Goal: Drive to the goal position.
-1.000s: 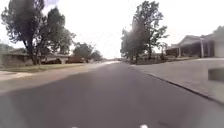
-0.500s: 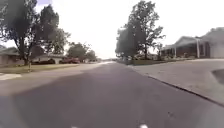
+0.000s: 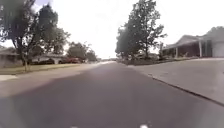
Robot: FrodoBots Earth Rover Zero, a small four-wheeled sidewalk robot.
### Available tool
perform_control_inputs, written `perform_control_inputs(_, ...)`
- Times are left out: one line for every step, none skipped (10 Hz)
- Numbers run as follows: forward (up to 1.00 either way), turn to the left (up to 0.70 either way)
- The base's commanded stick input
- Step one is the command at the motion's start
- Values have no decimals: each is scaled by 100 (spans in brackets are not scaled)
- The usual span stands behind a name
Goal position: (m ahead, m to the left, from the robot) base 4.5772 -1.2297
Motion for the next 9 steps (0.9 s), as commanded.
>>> perform_control_inputs(100, 0)
perform_control_inputs(100, 0)
perform_control_inputs(100, 0)
perform_control_inputs(100, 0)
perform_control_inputs(100, 0)
perform_control_inputs(100, 0)
perform_control_inputs(100, 0)
perform_control_inputs(100, 0)
perform_control_inputs(100, 0)
